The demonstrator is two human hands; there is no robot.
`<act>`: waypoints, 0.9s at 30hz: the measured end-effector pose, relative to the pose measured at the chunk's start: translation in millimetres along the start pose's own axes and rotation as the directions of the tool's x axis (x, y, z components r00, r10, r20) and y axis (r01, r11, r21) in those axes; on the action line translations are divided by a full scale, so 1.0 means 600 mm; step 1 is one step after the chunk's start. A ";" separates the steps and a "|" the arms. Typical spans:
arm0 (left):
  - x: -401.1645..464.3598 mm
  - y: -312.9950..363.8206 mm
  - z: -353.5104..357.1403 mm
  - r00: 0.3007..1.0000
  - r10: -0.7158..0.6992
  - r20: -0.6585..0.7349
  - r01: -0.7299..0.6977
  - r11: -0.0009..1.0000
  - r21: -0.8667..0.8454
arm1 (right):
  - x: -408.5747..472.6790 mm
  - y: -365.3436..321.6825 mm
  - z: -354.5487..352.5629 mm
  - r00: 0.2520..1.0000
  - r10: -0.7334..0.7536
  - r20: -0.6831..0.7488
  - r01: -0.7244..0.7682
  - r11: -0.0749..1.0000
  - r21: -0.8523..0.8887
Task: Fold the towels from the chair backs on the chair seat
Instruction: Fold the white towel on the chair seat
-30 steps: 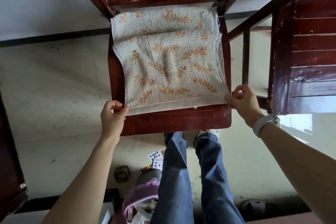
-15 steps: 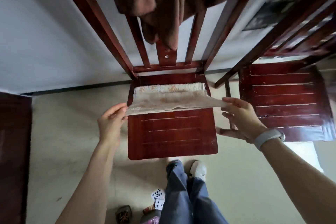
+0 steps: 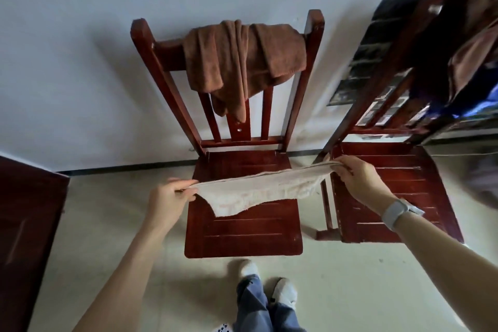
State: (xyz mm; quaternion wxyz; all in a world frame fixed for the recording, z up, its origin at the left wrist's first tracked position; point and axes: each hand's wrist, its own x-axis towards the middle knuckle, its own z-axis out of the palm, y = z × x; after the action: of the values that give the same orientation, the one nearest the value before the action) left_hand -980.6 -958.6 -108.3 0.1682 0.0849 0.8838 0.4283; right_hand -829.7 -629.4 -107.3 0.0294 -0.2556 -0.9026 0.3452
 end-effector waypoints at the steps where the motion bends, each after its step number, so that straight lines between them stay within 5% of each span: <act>1: -0.008 -0.002 0.002 1.000 -0.001 0.012 0.001 1.000 -0.027 | -0.006 0.009 -0.006 0.999 -0.026 0.022 0.026 0.999 -0.027; 6: -0.041 -0.012 0.004 0.993 0.120 -0.005 -0.118 0.981 0.151 | -0.043 0.045 -0.024 0.978 -0.203 0.047 0.208 0.968 -0.141; 11: -0.069 -0.034 0.005 0.935 0.354 0.000 -0.316 0.835 0.450 | -0.074 0.034 -0.025 0.966 -0.251 -0.066 0.251 0.968 0.000; 15: -0.103 -0.039 0.018 0.984 0.118 -0.136 -0.097 0.983 0.156 | -0.102 0.029 -0.005 0.983 -0.130 -0.133 0.146 0.982 0.118; 18: -0.138 -0.036 0.032 0.989 -0.065 -0.135 0.054 0.995 -0.086 | -0.130 0.018 0.011 0.998 0.052 0.048 -0.062 0.968 0.243; 21: -0.158 -0.057 0.038 0.982 -0.031 -0.188 0.028 0.999 -0.016 | -0.150 0.010 0.030 0.984 0.103 0.143 -0.140 0.950 0.279; 27: -0.107 -0.105 0.021 0.979 0.109 -0.171 -0.082 0.984 0.156 | -0.130 0.006 0.085 0.986 0.127 0.106 -0.145 0.973 0.182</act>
State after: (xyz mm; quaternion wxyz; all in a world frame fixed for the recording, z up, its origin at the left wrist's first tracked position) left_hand -916.9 -1007.6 -150.8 0.0605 0.1009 0.9195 0.3750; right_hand -772.4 -695.7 -138.6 -0.0127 -0.2962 -0.8465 0.4422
